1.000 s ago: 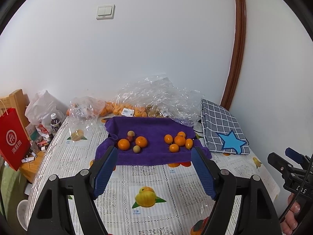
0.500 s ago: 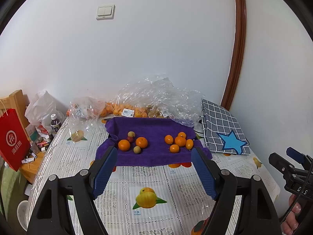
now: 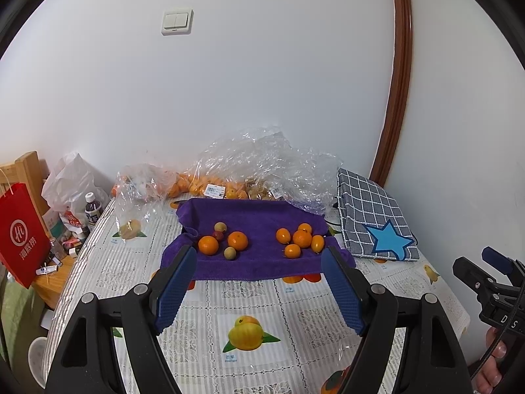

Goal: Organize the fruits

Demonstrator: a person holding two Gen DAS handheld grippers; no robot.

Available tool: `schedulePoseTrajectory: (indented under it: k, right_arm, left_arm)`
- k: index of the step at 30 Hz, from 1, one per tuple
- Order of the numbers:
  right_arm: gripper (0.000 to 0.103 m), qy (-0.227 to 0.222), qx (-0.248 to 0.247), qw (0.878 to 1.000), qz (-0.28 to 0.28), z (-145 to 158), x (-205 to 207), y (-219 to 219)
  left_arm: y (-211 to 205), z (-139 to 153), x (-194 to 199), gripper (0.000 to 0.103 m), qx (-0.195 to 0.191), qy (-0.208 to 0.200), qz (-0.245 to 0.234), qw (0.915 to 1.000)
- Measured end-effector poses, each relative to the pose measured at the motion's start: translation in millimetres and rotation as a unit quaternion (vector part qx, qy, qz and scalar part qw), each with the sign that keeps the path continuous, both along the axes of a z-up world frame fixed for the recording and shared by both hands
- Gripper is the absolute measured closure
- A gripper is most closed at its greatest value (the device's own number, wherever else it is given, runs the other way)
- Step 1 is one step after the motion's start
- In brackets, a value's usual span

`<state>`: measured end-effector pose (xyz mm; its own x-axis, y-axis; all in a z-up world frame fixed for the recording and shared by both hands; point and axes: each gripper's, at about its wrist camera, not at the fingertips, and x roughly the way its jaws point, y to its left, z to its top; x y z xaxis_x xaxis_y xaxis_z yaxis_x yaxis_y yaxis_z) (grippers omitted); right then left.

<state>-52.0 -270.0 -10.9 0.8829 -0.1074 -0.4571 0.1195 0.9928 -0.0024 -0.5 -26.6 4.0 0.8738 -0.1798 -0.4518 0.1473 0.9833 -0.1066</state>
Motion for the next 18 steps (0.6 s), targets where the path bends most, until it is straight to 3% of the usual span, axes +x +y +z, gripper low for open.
schedulePoseTrajectory:
  k: [18]
  right_arm:
    - [0.003, -0.002, -0.006, 1.000, 0.003, 0.7, -1.4, 1.9]
  left_arm:
    - [7.4, 0.6, 1.6, 0.026, -0.006, 0.002, 0.002, 1.0000]
